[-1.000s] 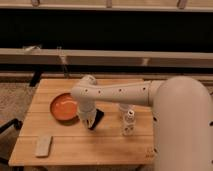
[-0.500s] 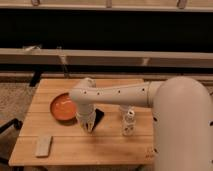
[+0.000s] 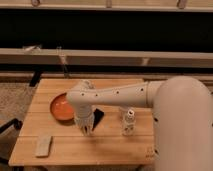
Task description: Drag the pepper across the table
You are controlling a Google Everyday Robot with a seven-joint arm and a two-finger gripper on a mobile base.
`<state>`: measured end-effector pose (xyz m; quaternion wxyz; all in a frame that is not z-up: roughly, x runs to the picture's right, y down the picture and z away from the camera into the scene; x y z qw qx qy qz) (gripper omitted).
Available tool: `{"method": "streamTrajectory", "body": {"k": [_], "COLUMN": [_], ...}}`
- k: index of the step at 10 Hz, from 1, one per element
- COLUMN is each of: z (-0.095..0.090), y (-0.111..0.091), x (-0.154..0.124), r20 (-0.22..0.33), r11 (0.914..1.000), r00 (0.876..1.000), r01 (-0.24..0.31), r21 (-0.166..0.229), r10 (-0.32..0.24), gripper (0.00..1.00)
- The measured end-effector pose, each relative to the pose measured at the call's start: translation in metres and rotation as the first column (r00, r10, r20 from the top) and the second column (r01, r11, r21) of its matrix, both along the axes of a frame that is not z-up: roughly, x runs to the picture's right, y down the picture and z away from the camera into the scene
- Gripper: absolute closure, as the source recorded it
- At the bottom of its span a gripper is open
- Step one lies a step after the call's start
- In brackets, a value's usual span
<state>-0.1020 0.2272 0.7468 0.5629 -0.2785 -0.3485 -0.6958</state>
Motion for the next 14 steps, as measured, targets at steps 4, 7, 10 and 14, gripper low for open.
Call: {"method": "streamTrajectory", "body": {"k": [4, 7, 10, 14], "z": [-0.008, -0.013, -0.016, -0.019], "y": [0.003, 0.006, 0.013, 0.017], "x": [-0.003, -0.008, -0.018, -0.024], "r20": [0.043, 0.098, 0.148, 0.171], "r11": [0.9993, 0.9966, 0.9932, 0.9917], "r00": [0.998, 0.992, 0.983, 0.979], "r01": [0.036, 0.079, 0.111, 0.121], "r21": [-0.007, -0.022, -0.035, -0.043], "r10": [-0.035, -0.077, -0.105, -0.112], "gripper": [0.67, 0.38, 0.20, 0.20]}}
